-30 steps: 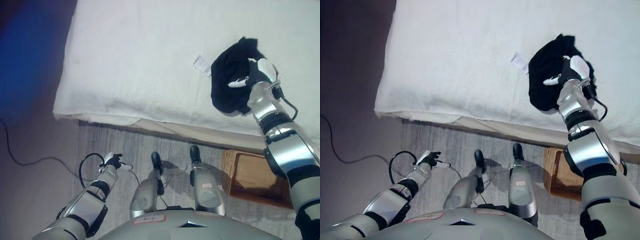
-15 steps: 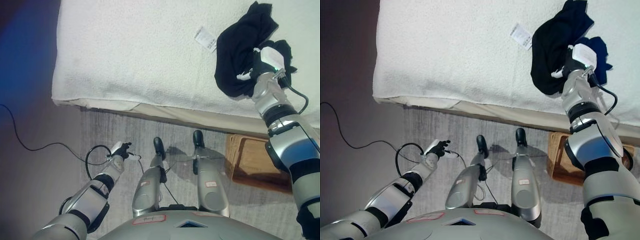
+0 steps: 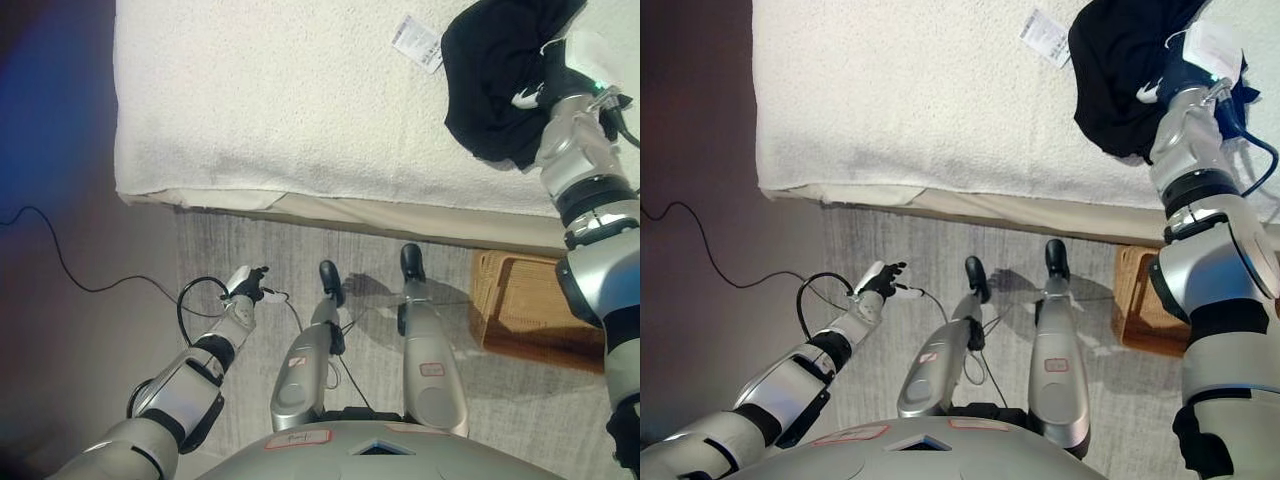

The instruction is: Put the clothes on the bed into the basket.

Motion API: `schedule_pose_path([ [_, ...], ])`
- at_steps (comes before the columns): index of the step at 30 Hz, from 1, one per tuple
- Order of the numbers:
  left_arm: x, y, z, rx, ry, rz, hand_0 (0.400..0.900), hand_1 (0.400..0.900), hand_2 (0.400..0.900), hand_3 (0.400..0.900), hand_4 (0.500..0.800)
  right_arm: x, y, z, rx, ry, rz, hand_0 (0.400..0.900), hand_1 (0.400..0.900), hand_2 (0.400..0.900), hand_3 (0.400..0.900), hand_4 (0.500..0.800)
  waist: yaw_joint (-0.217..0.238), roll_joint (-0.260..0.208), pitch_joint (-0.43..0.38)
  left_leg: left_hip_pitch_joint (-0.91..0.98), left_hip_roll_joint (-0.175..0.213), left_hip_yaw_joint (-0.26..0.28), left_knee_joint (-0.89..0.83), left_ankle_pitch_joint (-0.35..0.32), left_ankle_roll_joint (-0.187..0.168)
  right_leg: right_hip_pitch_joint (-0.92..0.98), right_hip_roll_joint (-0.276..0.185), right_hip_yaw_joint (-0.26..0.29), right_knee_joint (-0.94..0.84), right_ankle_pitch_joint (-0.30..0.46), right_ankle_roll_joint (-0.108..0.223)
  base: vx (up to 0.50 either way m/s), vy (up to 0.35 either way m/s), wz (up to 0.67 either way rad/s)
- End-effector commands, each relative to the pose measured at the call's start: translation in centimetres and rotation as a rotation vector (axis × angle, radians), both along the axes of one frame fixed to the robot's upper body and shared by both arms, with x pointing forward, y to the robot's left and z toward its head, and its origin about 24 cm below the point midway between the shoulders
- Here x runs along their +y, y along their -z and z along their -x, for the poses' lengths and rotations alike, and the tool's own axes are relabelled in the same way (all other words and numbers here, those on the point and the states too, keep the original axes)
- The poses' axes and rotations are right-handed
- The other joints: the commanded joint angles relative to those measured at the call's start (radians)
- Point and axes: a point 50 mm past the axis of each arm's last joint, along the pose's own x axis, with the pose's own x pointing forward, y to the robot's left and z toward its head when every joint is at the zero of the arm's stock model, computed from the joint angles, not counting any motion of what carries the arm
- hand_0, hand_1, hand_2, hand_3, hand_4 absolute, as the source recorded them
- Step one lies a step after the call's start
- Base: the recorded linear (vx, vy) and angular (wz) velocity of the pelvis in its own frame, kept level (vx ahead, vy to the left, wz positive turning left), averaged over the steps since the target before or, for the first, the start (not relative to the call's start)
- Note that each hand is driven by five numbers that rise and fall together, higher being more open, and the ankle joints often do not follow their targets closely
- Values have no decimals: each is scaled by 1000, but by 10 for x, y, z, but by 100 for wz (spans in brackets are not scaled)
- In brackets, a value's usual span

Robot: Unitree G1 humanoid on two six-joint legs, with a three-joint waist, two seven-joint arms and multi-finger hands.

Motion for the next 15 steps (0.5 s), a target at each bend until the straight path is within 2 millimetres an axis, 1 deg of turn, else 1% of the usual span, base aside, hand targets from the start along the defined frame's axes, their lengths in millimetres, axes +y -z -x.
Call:
schedule_pose_path([
  [1,16,-2,-1,-4,-71,-54,900,900,900,900,800,-12,27,9,130,72,14,400,400,400,400,500,-17,-1,22,205,-67,-3,-6,-78,-24,48,-12,75,-148,79,33,0,0,0],
  [6,22,5,8,36,-98,-76,900,900,900,900,800,-11,40,12,119,75,-32,400,400,400,400,500,-40,-17,2,246,-67,2,-6,-117,-13,87,-13,79,-152,77,33,21,7,-7],
  [8,24,9,15,63,-100,-87,900,900,900,900,800,-12,51,16,130,78,-54,400,400,400,400,500,-53,-31,-16,277,-64,7,-6,-140,-6,120,-13,81,-161,78,33,42,-6,-13],
  [12,31,17,28,115,-110,-111,900,900,900,900,800,-21,69,26,156,107,-86,400,400,400,400,500,-73,-62,-54,346,-59,26,-6,-179,5,186,-6,88,-180,80,35,38,-10,-23],
  [15,36,20,35,140,-121,-116,900,900,900,900,800,-32,90,40,206,144,-122,400,400,400,400,500,-86,-96,-88,399,-58,51,-6,-209,14,229,6,103,-206,97,45,13,-8,-40],
])
